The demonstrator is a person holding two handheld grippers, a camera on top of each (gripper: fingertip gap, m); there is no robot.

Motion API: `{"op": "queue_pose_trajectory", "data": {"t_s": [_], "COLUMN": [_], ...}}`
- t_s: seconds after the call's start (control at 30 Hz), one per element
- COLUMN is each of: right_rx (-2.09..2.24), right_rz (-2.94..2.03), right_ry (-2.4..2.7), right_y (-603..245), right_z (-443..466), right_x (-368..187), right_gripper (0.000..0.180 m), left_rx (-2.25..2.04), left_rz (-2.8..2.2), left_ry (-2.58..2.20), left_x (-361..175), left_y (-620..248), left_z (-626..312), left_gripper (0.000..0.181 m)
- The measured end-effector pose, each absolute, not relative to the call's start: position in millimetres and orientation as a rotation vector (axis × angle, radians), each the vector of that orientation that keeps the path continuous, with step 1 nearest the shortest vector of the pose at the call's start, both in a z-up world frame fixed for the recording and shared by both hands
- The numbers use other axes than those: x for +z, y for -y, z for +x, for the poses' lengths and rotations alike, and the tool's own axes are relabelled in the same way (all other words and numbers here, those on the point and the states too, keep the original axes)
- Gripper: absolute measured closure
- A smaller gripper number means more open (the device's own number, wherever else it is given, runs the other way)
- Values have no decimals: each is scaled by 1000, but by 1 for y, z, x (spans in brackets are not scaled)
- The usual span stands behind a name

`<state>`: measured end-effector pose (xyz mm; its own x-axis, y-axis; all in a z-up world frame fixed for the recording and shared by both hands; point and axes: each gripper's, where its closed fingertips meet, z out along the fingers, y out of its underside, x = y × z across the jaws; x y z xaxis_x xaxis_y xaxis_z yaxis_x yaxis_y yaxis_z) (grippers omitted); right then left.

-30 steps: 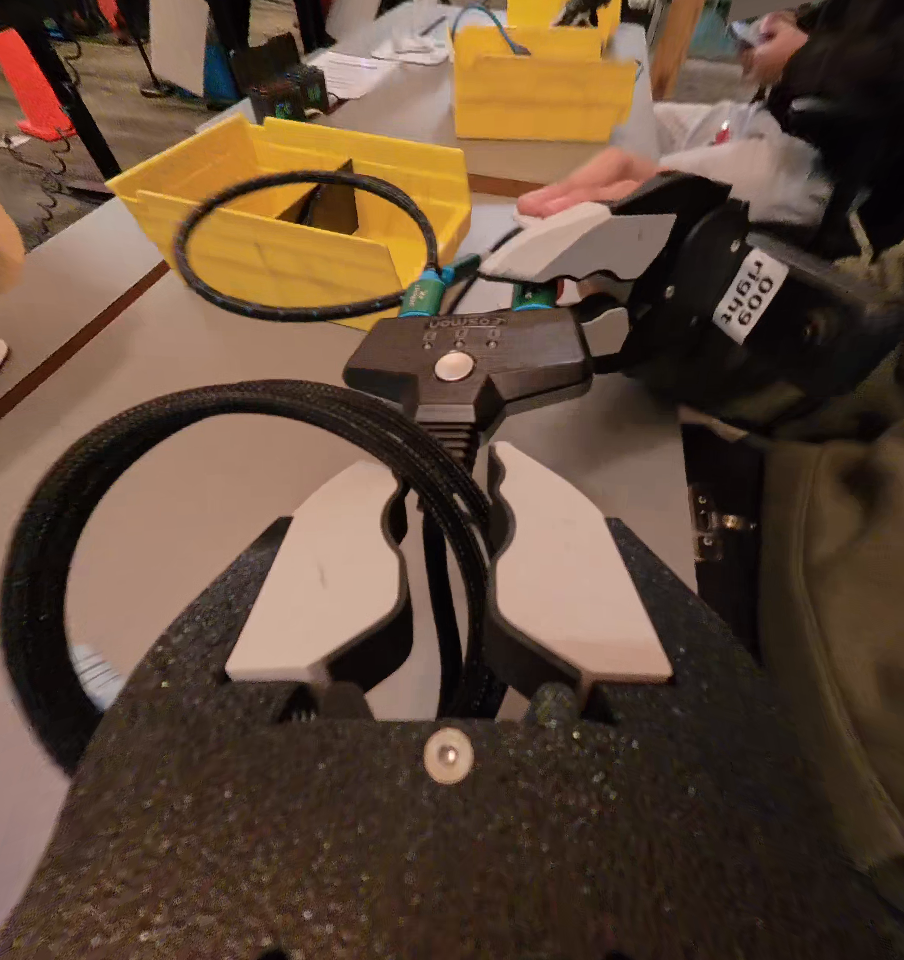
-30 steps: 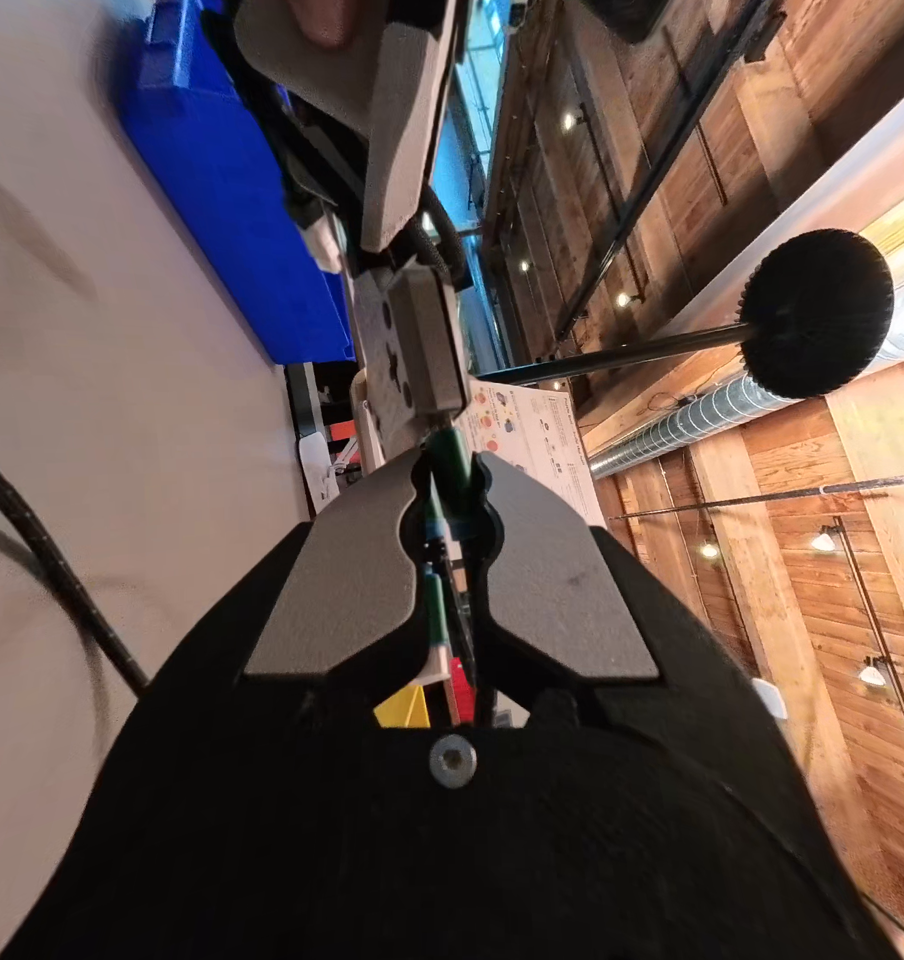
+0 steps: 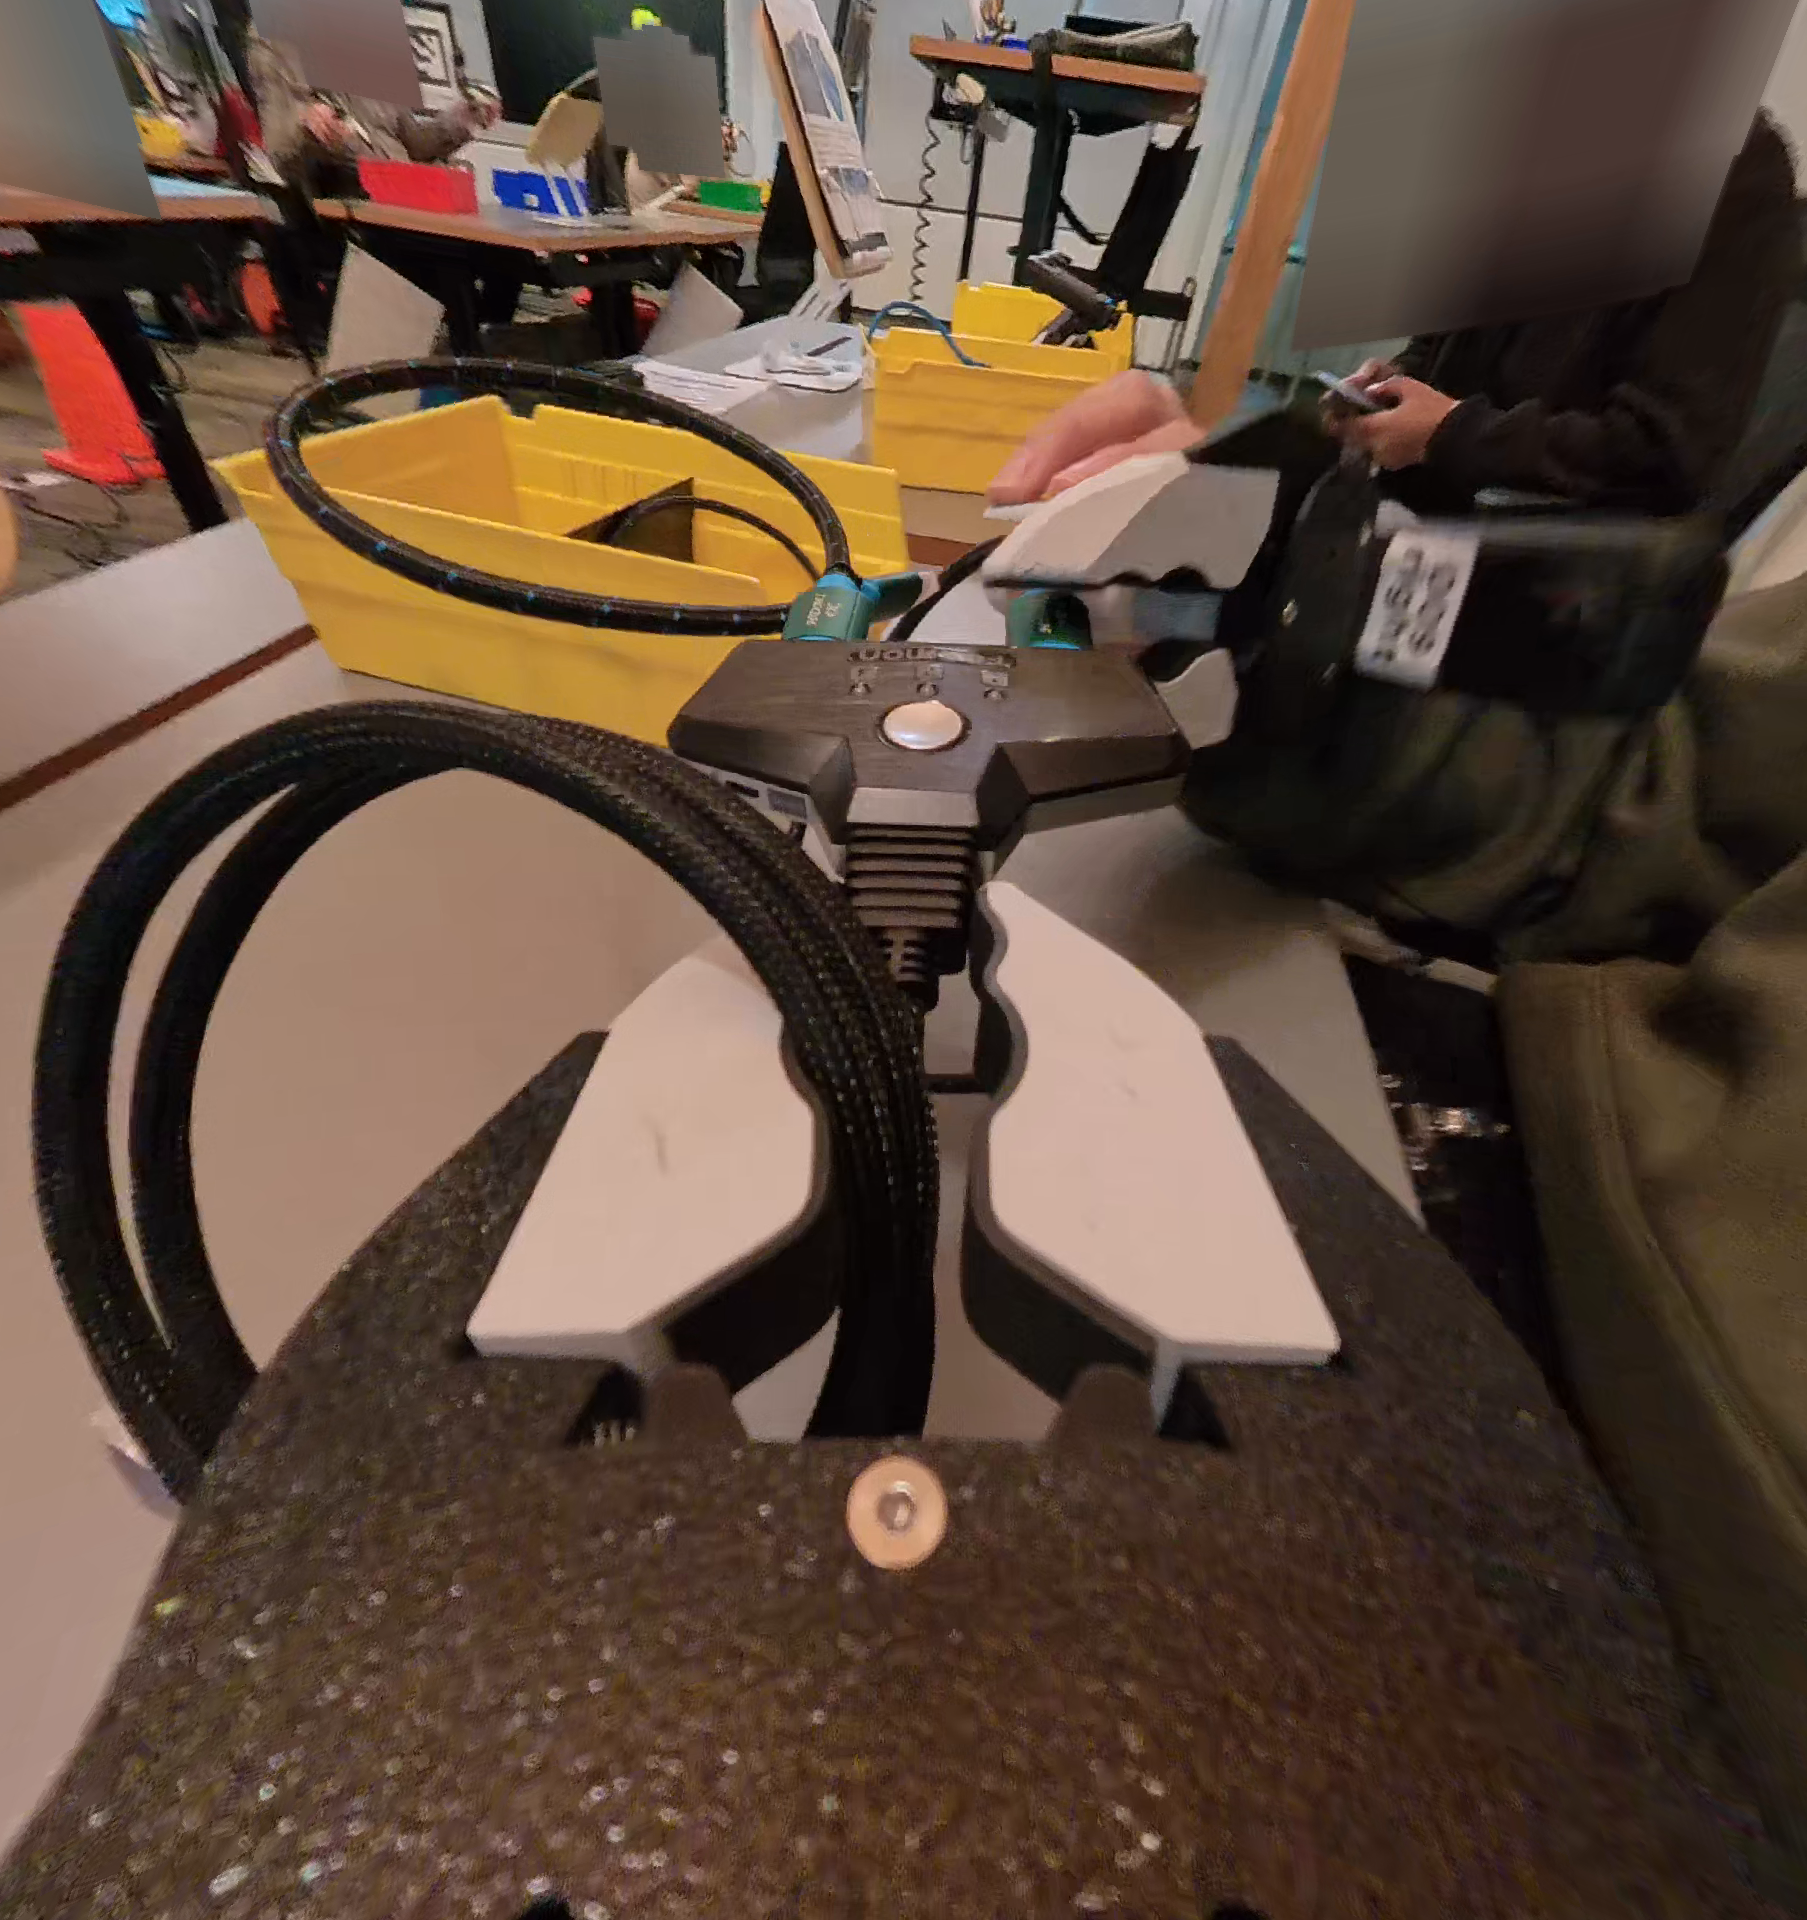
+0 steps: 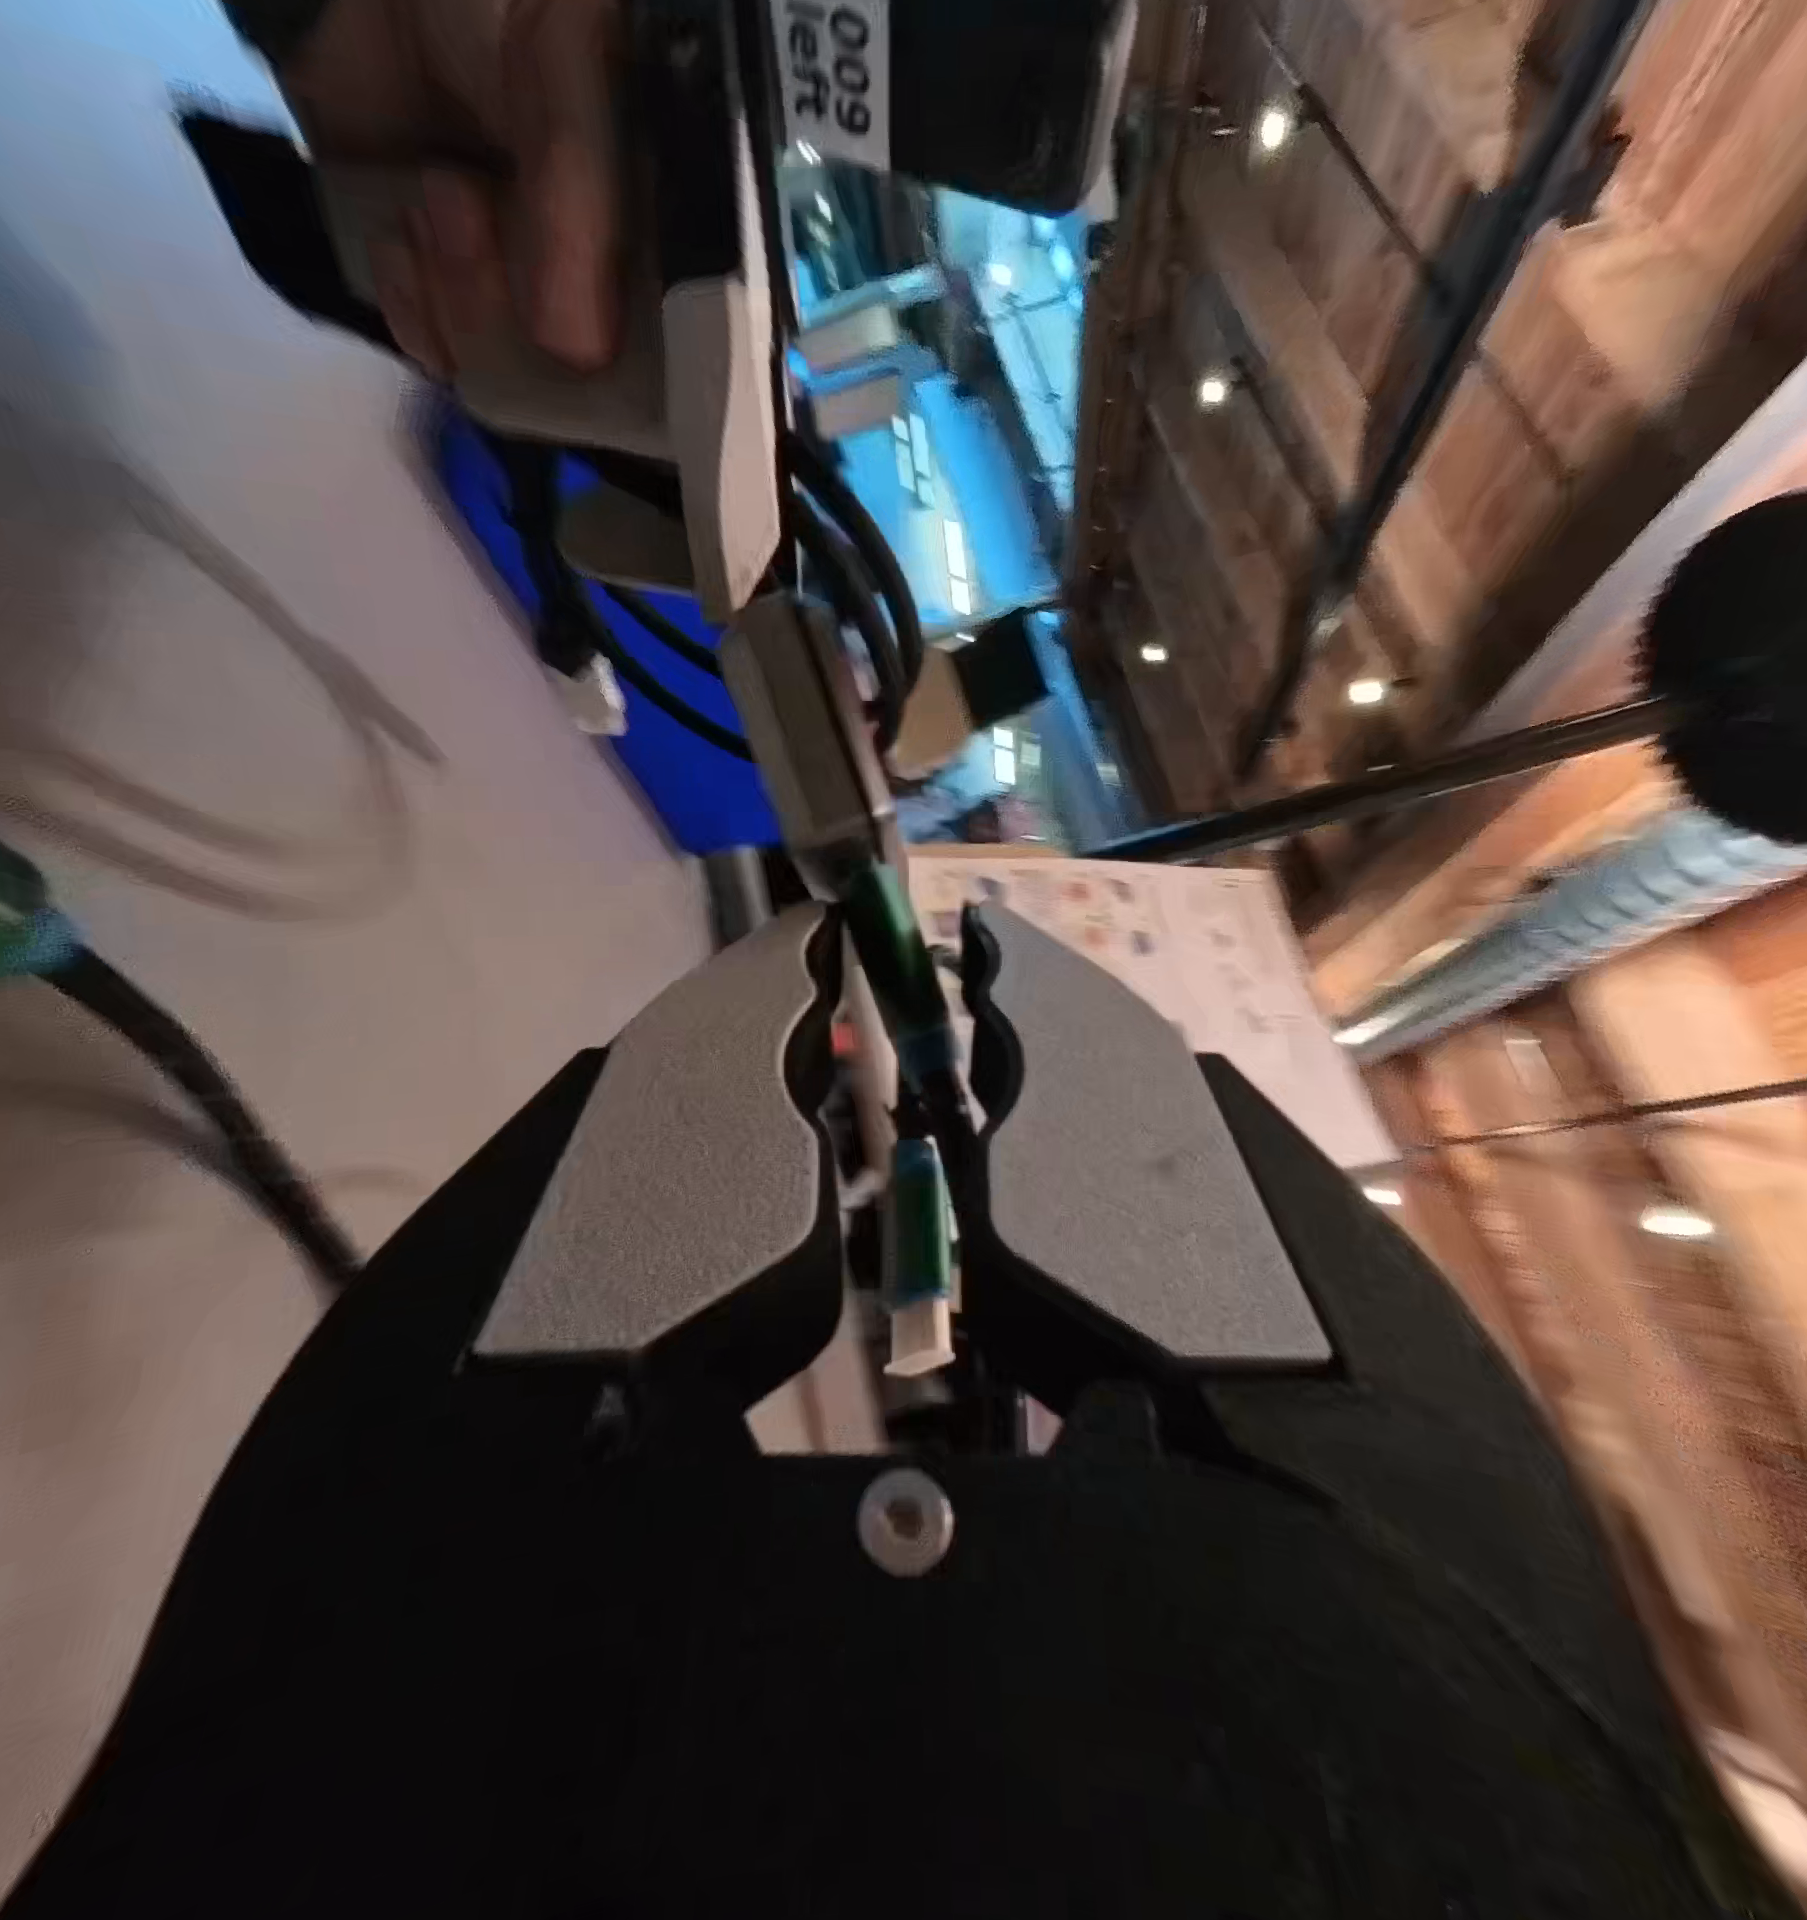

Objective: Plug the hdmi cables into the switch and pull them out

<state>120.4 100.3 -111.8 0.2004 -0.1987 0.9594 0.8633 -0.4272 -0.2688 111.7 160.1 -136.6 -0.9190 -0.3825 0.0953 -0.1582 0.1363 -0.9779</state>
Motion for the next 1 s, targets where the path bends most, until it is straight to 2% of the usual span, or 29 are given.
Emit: {"op": "queue_pose_trajectory", "data": {"t_s": [0.1,0.27,0.53,0.63,1.0], "right_rx": [-966,-271,-166,-90,-98], "right_rz": [-1700,-1803,-2134,-2145,-2190], "right_ry": [492,266,224,226,234], "right_y": [-93,-79,-84,-91,-113], "right_z": [116,88,96,90,82], "right_x": [-115,-111,-153,-153,-133], "right_gripper": [142,144,149,158,158], "left_rx": [-1773,-1687,-1817,-1865,-2007], "left_rz": [-436,-269,-207,-207,-258], "left_ry": [-2205,-2250,-2174,-2156,-2070], "left_x": [-140,-150,-158,-160,-143], "left_y": [-166,-161,-152,-154,-173], "left_z": [115,108,105,104,95], "left_gripper": [159,159,159,159,159]}}
